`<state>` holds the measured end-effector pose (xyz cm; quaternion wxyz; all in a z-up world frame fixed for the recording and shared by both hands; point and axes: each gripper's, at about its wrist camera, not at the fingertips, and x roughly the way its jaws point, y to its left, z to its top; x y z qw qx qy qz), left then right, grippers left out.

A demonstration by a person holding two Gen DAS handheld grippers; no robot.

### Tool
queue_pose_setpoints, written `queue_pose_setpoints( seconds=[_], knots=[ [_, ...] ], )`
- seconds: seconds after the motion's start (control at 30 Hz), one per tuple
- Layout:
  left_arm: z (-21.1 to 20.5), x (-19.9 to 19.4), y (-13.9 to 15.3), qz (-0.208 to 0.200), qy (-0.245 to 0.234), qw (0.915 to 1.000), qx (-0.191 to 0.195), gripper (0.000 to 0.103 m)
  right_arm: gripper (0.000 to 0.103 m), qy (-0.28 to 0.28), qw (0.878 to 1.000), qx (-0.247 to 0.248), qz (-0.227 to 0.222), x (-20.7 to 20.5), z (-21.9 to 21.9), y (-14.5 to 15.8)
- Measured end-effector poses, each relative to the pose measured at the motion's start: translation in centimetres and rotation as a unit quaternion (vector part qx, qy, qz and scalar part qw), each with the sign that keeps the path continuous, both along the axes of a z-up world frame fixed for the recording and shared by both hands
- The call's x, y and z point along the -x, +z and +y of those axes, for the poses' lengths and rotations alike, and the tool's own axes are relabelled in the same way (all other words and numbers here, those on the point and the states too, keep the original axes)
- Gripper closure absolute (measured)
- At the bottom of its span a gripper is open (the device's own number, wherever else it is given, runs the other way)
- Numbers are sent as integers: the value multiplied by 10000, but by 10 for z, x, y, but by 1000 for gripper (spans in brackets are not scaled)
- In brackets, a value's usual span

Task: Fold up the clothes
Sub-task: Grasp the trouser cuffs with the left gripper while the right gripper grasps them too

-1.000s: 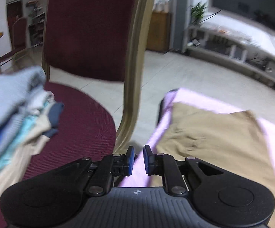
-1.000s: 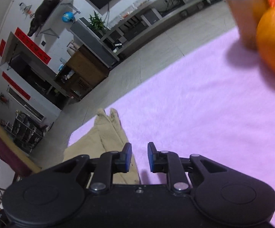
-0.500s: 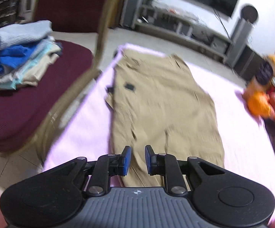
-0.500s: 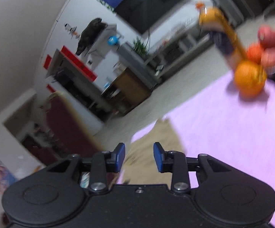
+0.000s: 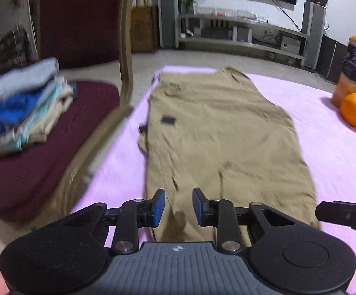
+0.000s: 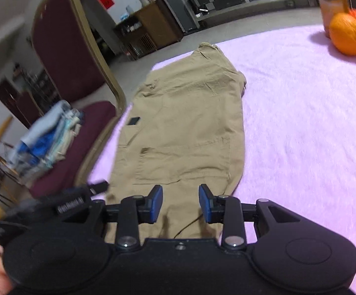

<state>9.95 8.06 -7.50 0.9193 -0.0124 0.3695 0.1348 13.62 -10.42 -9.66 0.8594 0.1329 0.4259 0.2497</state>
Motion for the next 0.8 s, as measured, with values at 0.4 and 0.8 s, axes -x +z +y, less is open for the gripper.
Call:
queue_pose_setpoints(
  seconds=[0.4, 0.8],
  knots=[
    [-27, -13, -45, 958, -1176, 9862, -665, 97, 71, 801, 9811, 1674, -546, -2, 34, -44],
    [47, 58, 5, 244, -21, 9825, 1845, 66, 42, 512, 9976, 362, -292, 44, -34, 5]
  ],
)
